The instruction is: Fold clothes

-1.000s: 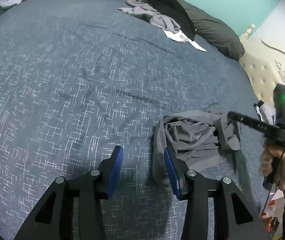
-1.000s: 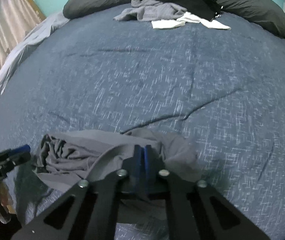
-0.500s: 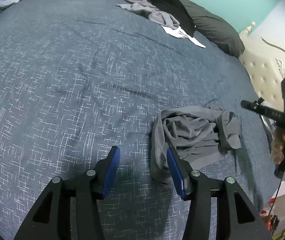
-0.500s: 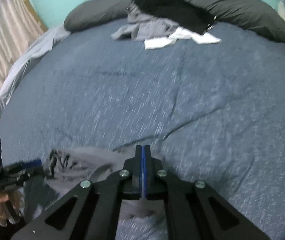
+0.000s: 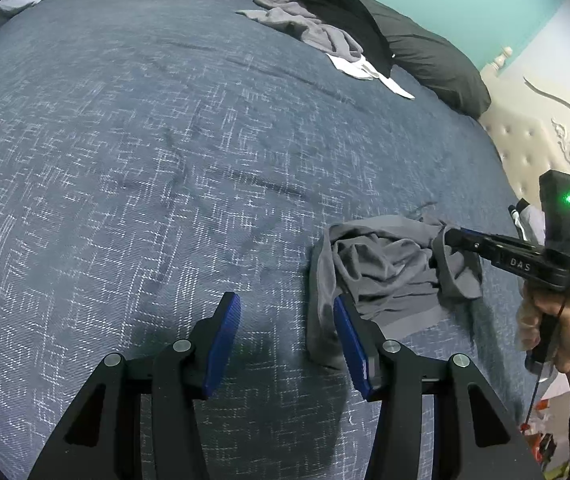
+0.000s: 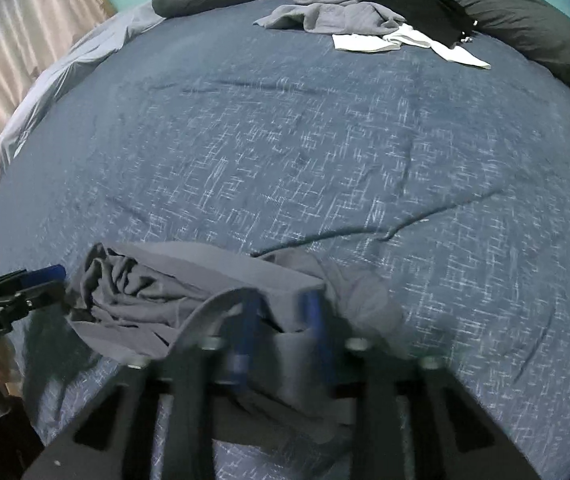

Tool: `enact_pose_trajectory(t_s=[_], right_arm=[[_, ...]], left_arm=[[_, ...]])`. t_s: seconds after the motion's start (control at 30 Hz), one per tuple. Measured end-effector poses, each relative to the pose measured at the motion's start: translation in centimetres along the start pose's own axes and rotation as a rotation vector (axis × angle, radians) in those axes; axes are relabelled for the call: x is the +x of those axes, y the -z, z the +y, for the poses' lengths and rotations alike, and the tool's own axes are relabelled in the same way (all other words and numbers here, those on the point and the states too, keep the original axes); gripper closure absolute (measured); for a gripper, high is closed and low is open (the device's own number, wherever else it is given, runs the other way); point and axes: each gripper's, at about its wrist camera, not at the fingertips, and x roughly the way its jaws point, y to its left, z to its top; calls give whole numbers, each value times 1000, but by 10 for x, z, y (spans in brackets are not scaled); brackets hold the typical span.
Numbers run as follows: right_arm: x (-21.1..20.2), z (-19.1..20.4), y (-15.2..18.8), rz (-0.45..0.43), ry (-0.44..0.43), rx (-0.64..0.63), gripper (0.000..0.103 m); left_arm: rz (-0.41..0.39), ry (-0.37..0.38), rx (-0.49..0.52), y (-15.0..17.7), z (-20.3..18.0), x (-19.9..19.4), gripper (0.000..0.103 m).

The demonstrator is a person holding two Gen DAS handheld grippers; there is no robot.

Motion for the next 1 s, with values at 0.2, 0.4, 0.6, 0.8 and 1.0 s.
enact_pose_trajectory(t_s=[0.2, 0.4, 0.6, 0.8, 1.0], right_arm=[[-13, -13, -2, -66, 3, 38, 99], [-58, -38, -15, -212, 48, 111, 99], [-99, -71, -26, -307, 130, 131, 99], [-115, -97, -6, -339, 141, 159, 99], [-108, -117, 30, -368, 111, 260, 99]], left_arm=[[-1, -1, -3, 0, 0, 0, 50], [15, 18, -10, 2, -3, 4, 50], [25, 20, 8, 2, -11, 11, 49], [35, 41, 12, 0, -24, 23, 49], [57, 67, 26, 0, -39, 39, 50]])
